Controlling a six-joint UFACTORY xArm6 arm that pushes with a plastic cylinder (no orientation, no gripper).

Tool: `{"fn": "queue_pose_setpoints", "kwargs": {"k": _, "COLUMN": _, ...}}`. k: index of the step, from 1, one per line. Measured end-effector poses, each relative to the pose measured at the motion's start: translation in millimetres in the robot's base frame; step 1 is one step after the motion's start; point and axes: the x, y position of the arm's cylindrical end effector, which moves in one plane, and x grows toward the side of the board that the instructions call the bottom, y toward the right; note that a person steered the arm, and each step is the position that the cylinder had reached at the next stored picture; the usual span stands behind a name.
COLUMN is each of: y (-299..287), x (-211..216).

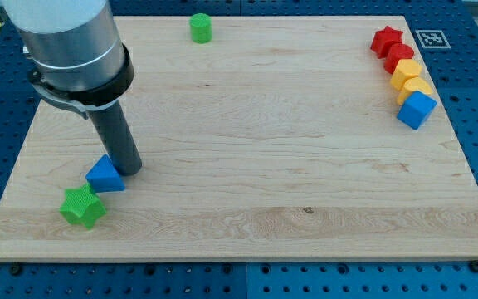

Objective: Move your arm towards the bottom center

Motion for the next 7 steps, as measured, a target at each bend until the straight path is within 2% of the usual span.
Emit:
{"fn": "queue_pose_setpoints", "kwargs": {"k": 3, "y": -2, "x": 1}}
{"fn": "queue_pose_setpoints", "kwargs": {"k": 5, "y": 18, "x": 0}}
{"fn": "queue_pose_setpoints", "kwargs": {"k": 7, "y": 82, "x": 0}}
